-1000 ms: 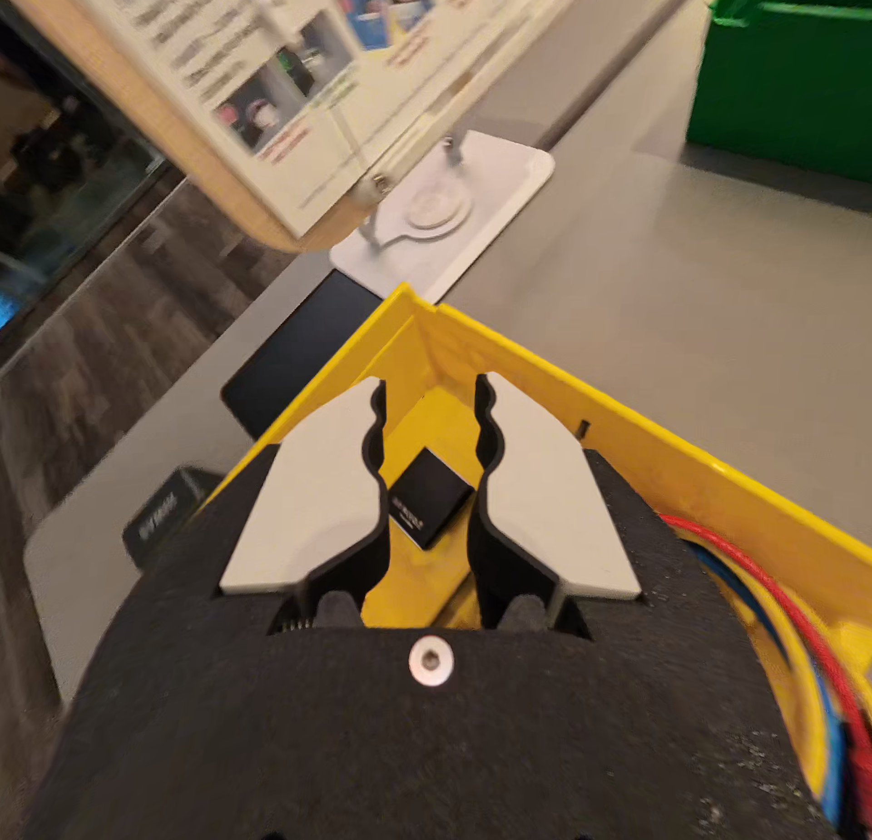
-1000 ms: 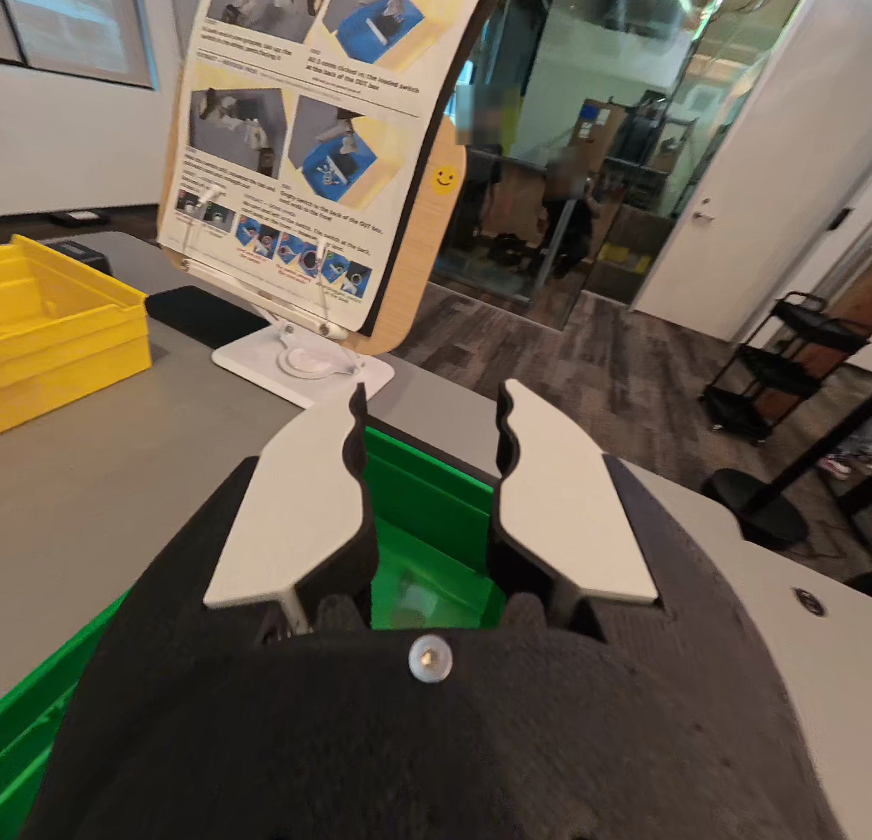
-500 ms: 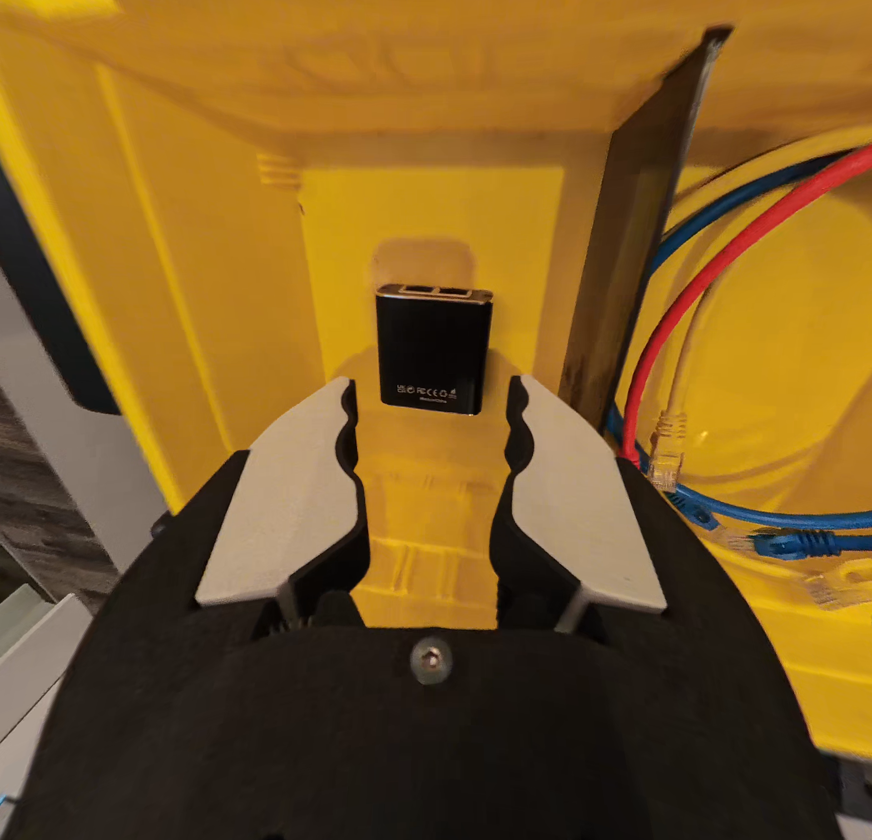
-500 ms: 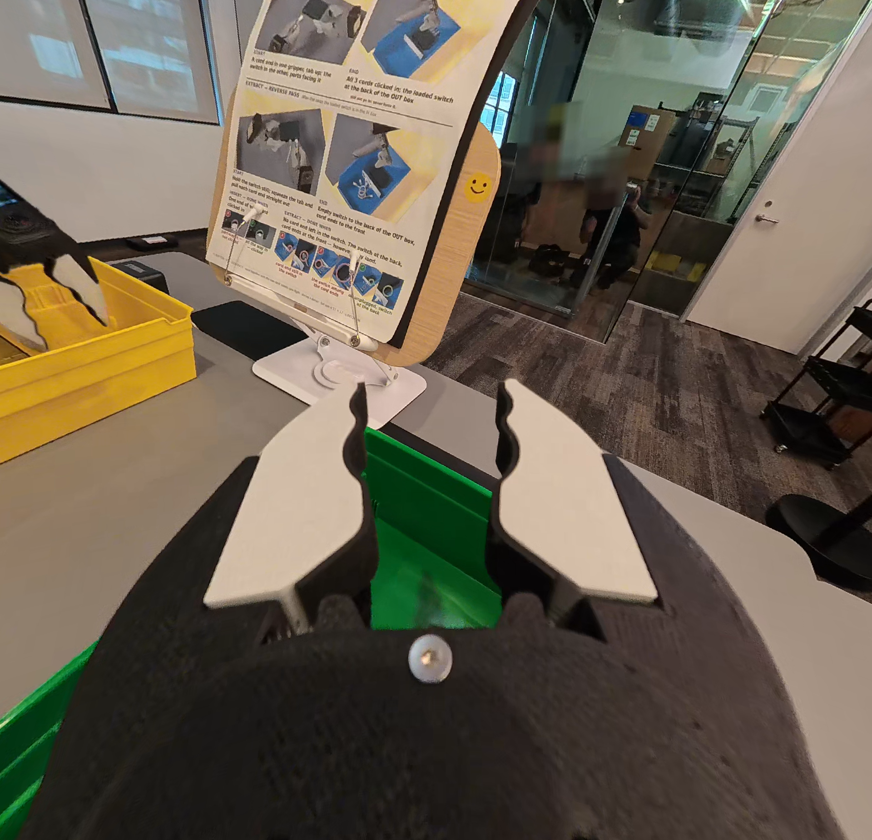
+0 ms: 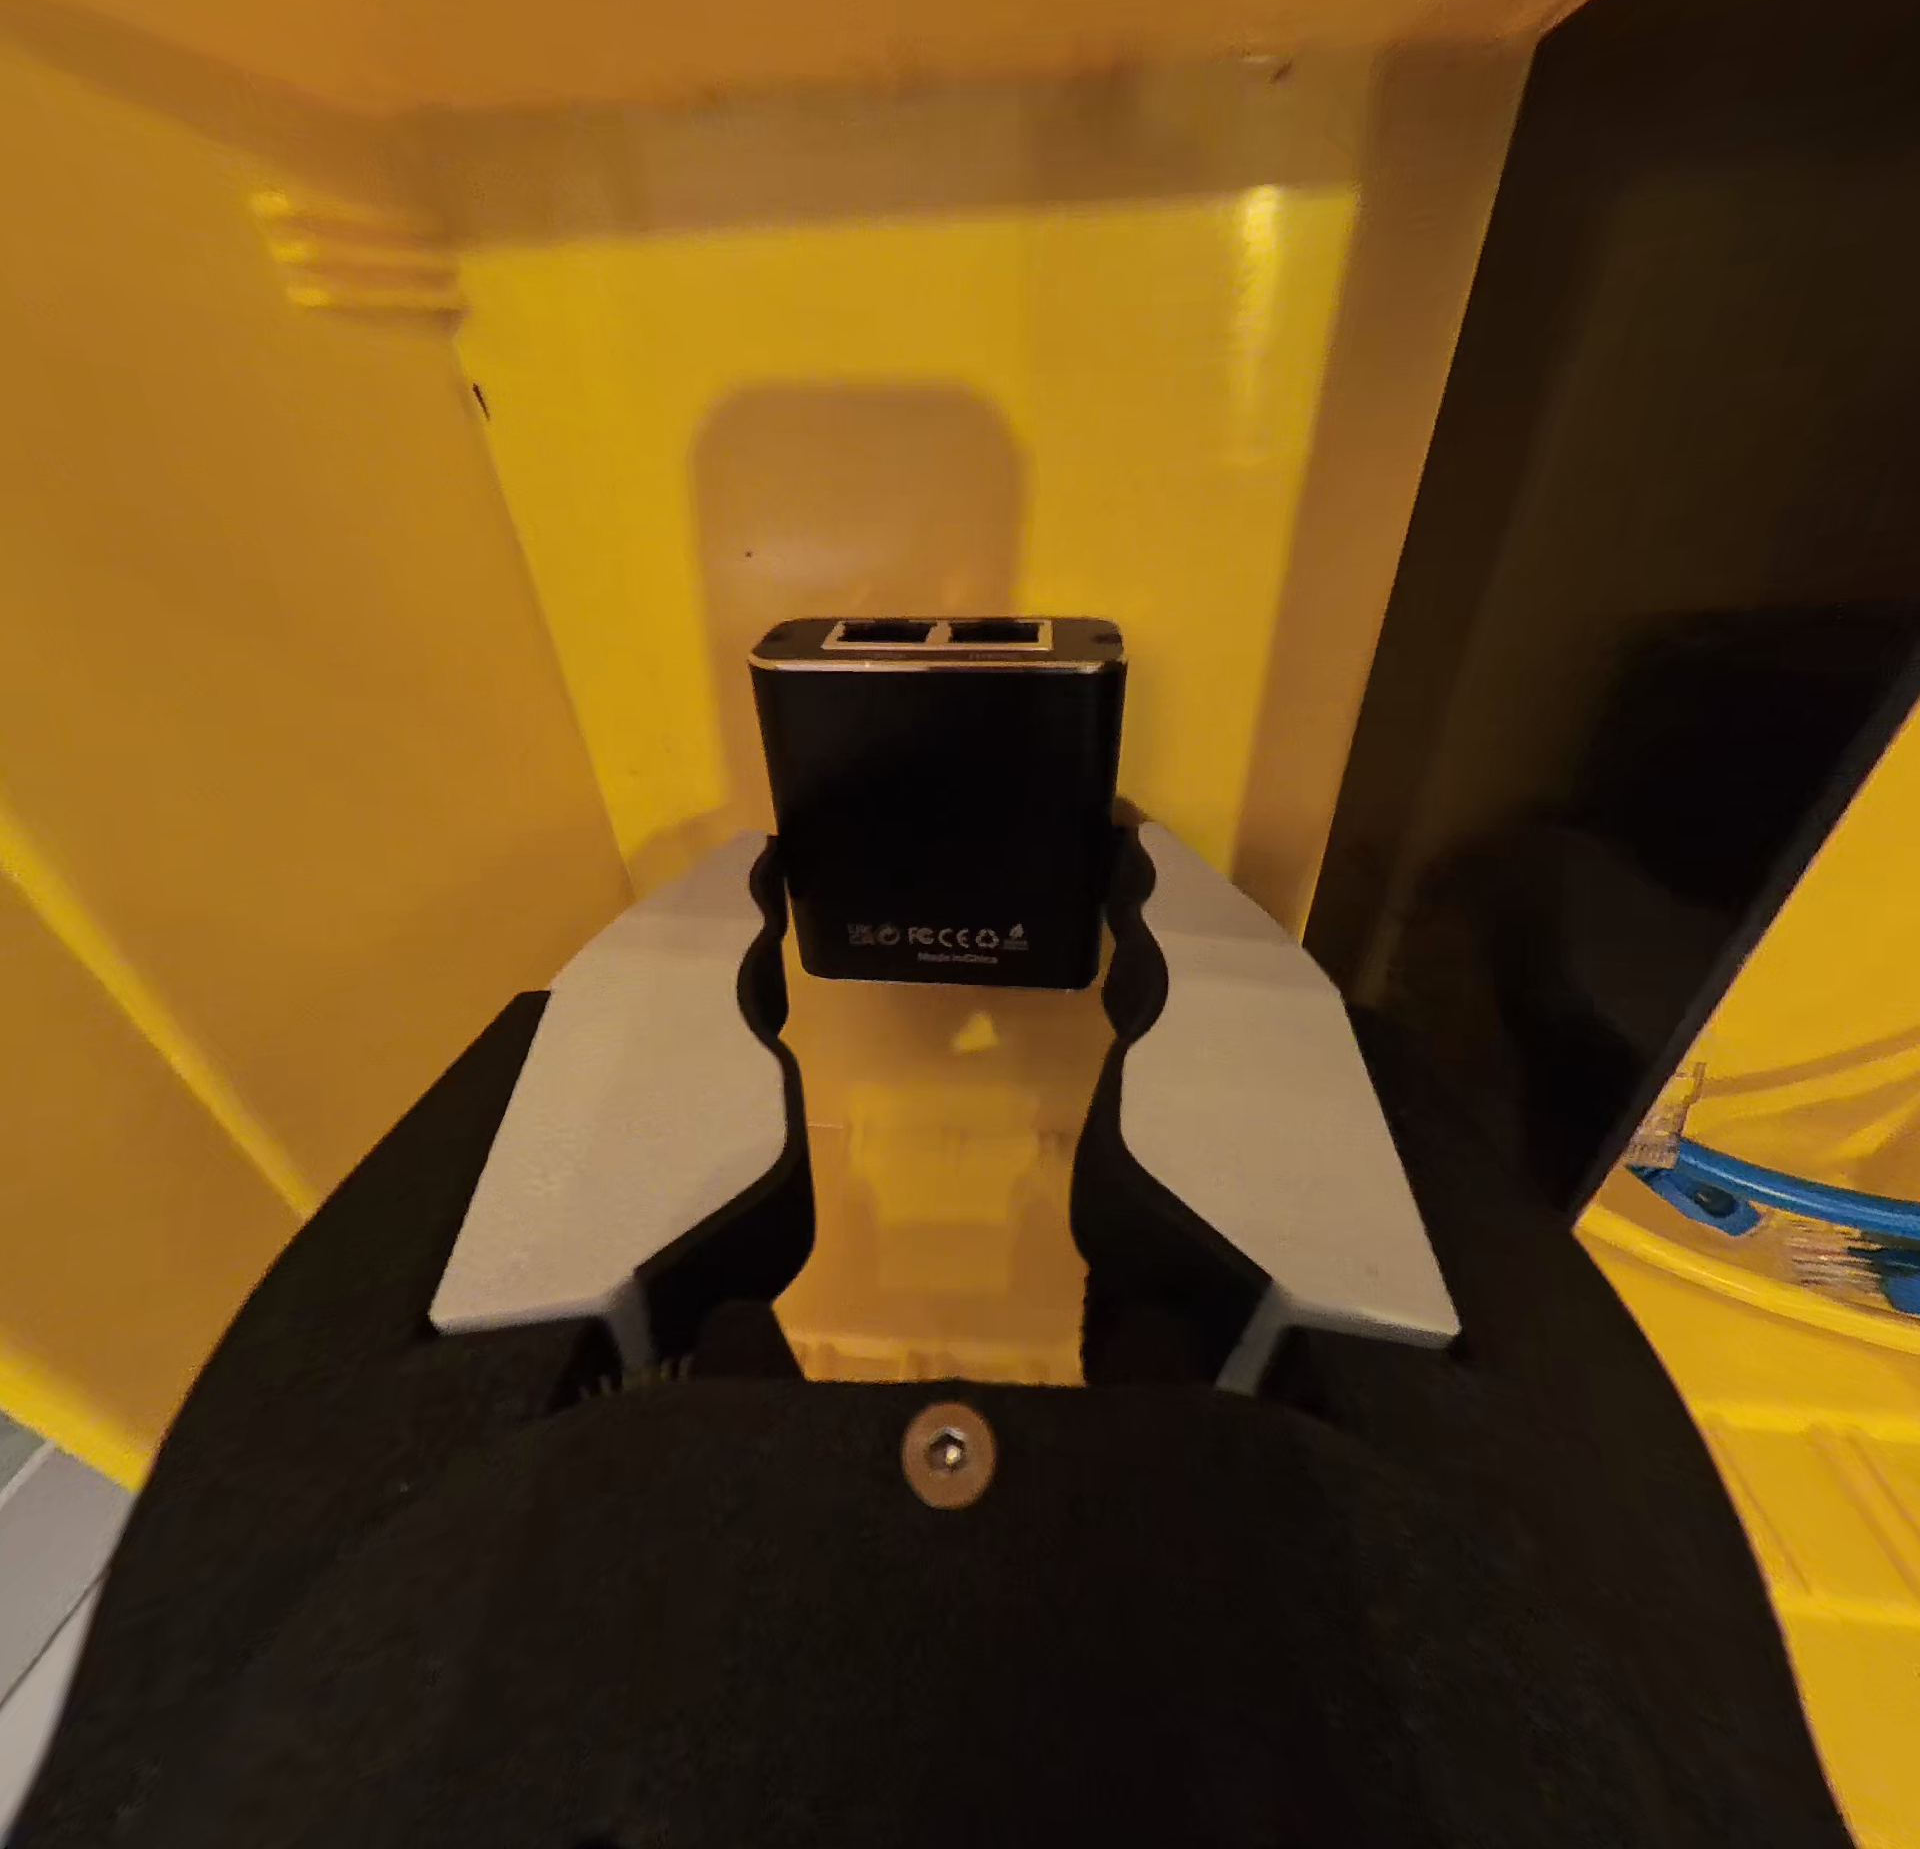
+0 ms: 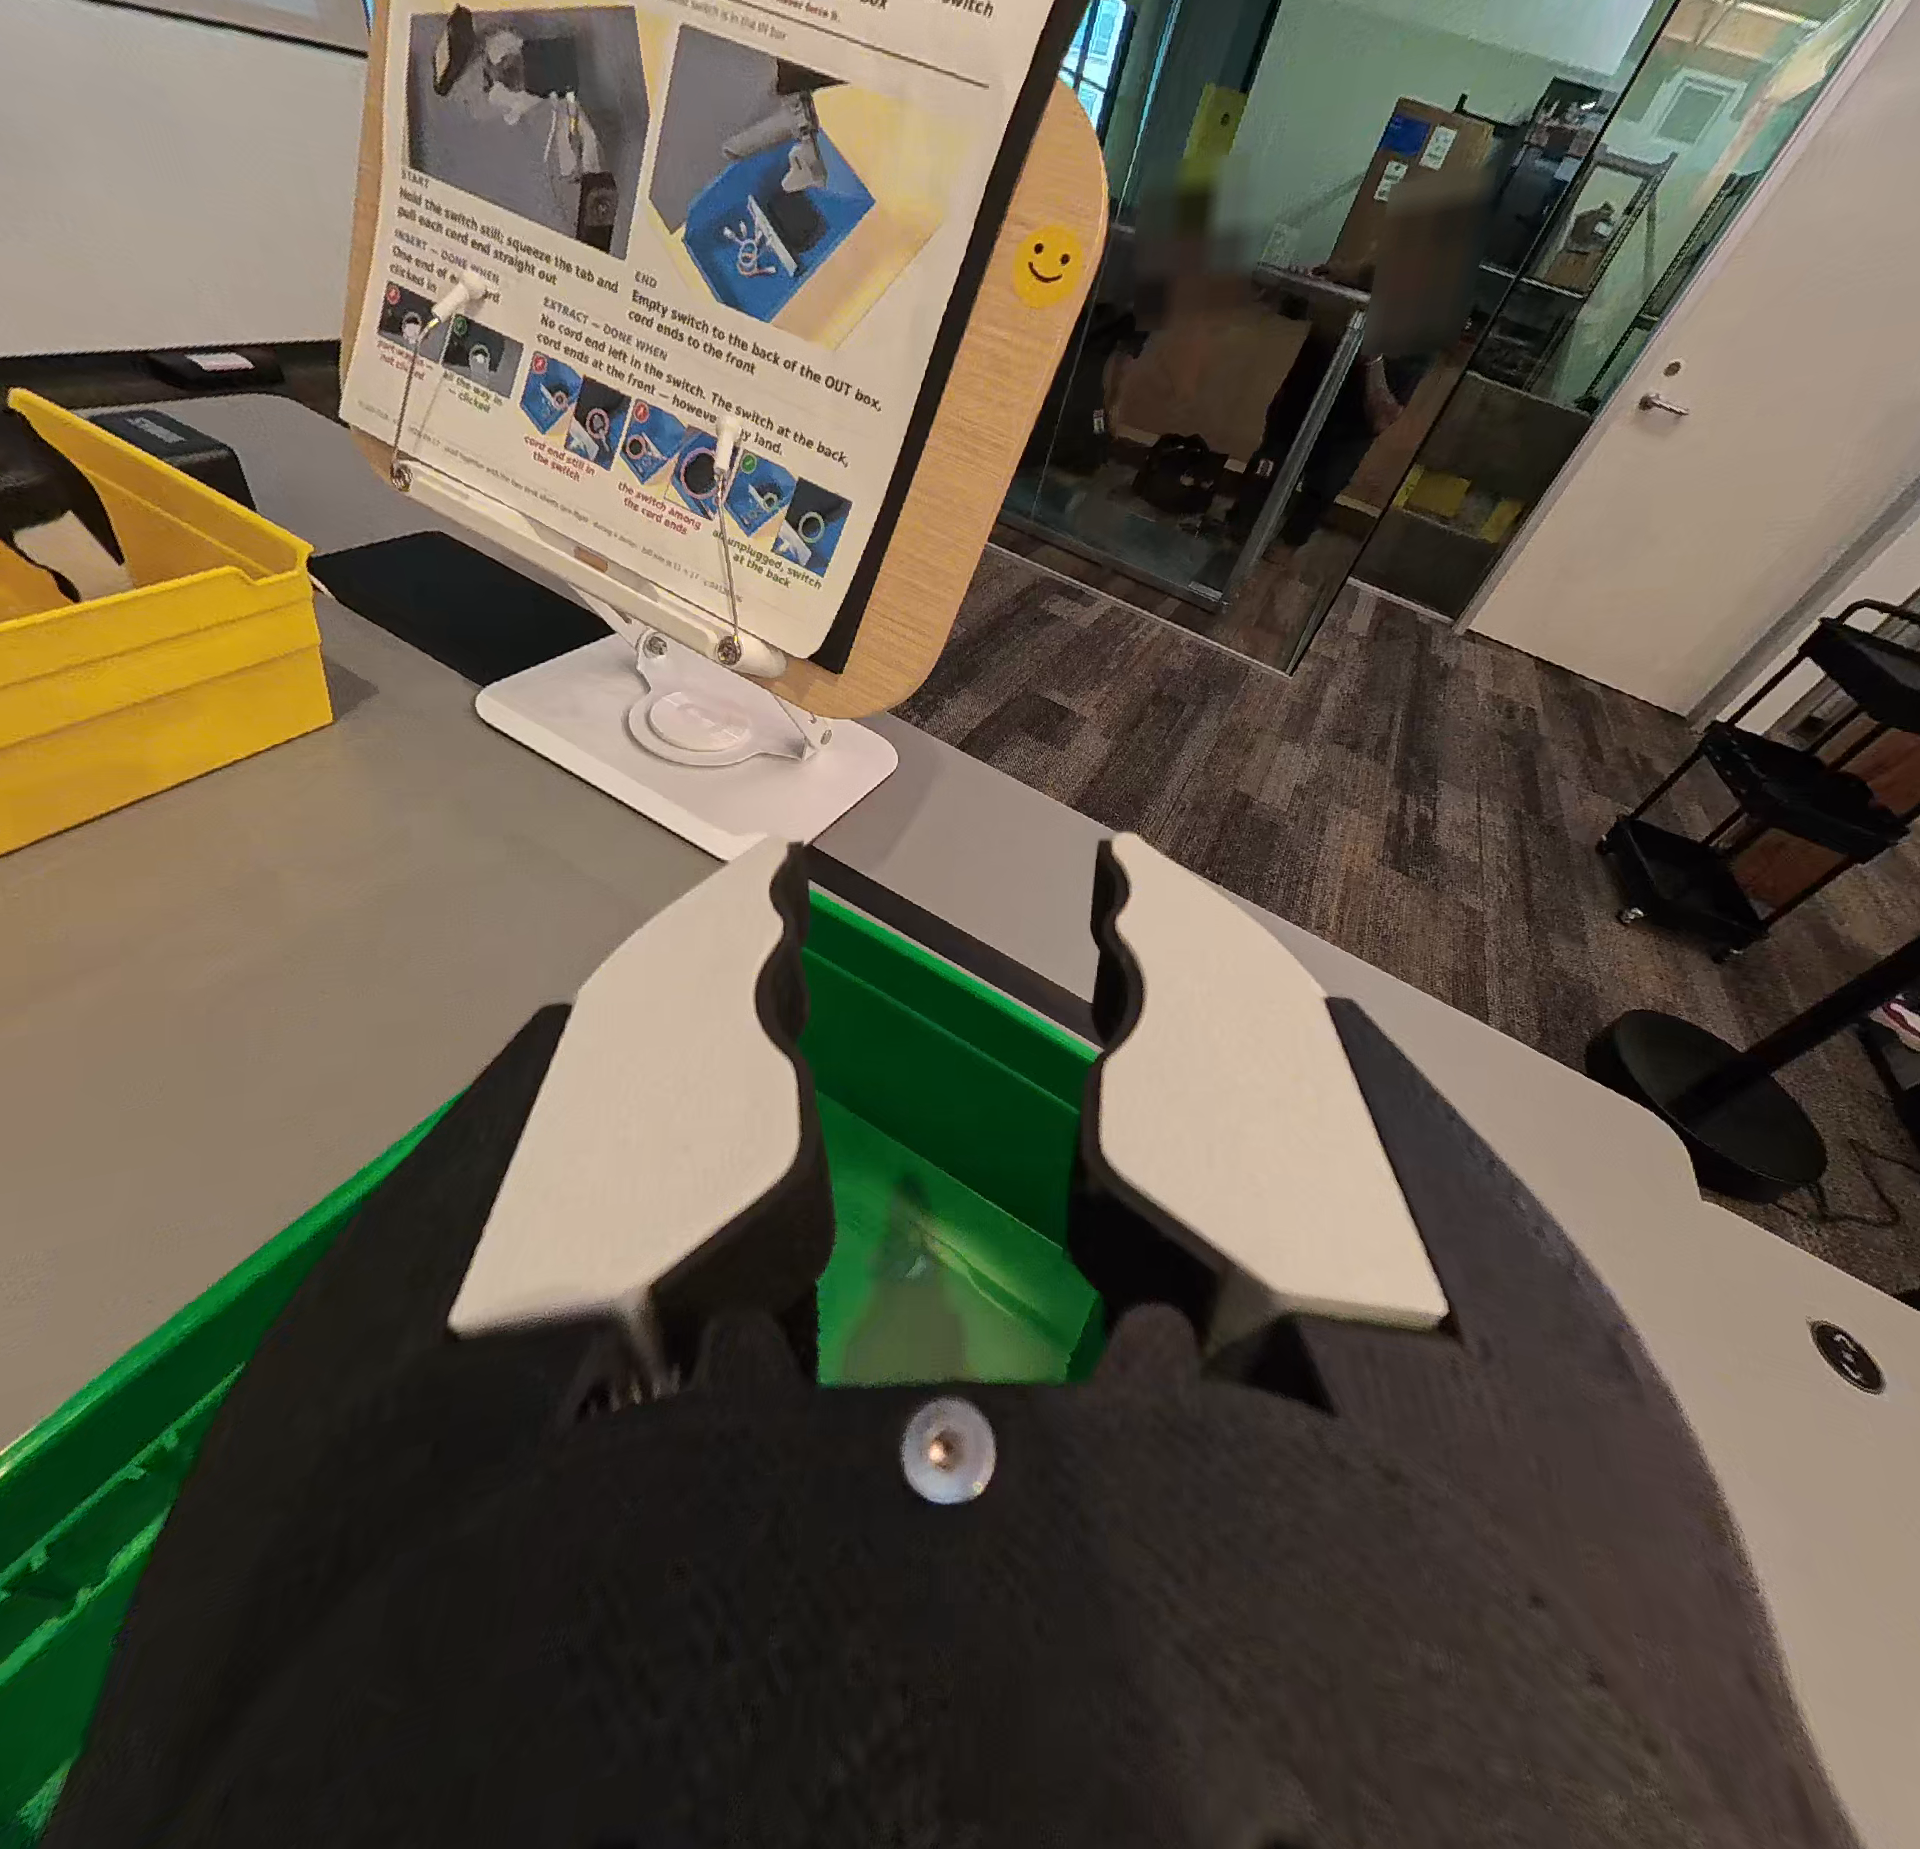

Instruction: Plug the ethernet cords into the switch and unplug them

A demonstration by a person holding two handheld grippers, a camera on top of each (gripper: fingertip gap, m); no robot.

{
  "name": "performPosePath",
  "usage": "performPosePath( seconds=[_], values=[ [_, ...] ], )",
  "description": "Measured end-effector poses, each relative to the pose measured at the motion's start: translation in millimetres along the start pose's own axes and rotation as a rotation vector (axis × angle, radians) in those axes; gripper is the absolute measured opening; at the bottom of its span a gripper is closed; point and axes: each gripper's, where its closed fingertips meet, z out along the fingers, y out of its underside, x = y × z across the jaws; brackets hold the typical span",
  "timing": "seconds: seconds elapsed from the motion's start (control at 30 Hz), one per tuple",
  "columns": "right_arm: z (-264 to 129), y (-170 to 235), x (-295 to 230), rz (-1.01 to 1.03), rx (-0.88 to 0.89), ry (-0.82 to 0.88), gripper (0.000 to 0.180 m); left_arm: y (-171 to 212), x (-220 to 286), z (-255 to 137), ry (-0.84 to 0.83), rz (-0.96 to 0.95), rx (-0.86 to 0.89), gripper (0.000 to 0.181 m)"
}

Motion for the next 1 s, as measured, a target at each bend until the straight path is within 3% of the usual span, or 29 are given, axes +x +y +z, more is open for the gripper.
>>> performPosePath(
  seconds=[0.27, 0.6, 0.7, 0.83, 1.0],
  values=[
    [-4.1, -1.9, 4.4, 0.016, 0.016, 0.005, 0.053, 10.8, -11.3, -14.4, -0.072, -0.071, -0.022, 0.059],
    [-20.3, -12.8, 11.0, 0.034, 0.075, 0.015, 0.053, 12.9, -15.3, -99.8, -0.239, -0.107, -0.125, 0.058],
    [-30.2, -20.5, 12.6, 0.034, 0.106, 0.020, 0.053, -13.6, -8.7, -134.9, -0.296, -0.081, -0.108, 0.058],
    [-45.2, -33.4, 12.7, 0.036, 0.157, 0.021, 0.053, -81.9, 11.6, -169.6, -0.351, 0.018, -0.030, 0.058],
    [-59.4, -42.1, 9.5, 0.028, 0.187, 0.012, 0.053, -183.3, 48.6, -160.3, -0.293, 0.126, 0.107, 0.058]
  ],
)
